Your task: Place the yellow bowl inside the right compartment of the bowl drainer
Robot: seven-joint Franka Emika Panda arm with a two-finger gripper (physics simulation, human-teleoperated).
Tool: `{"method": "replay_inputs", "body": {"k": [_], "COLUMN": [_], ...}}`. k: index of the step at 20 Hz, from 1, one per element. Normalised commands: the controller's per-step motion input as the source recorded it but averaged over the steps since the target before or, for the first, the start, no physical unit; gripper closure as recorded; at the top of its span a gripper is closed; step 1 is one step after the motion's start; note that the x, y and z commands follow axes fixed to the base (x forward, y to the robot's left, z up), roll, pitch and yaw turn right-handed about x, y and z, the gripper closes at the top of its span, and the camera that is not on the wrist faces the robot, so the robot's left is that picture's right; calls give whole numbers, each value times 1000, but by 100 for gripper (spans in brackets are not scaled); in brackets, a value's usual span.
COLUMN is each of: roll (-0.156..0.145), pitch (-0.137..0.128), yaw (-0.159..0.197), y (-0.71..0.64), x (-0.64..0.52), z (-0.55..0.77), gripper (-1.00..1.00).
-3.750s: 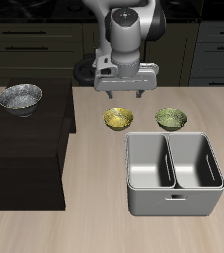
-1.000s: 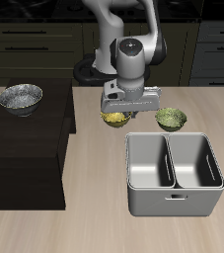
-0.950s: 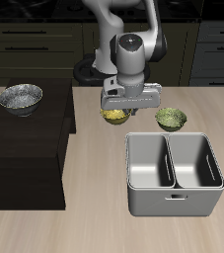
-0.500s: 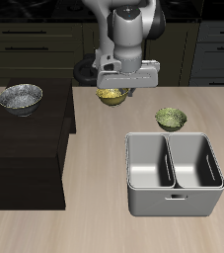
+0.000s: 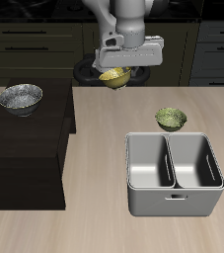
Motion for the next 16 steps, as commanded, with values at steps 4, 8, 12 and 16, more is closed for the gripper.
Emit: {"method": "replay_inputs", "body": {"k": [4,8,12,16], "roll": [9,7,-2,-15], "pitch": [-15,2,0,13], "yaw": [-7,7,2,-15], "y": [60,7,12,41], "x": [4,29,156,258], "z": [225,15,50,80], "gripper": [100,100,100,100]}}
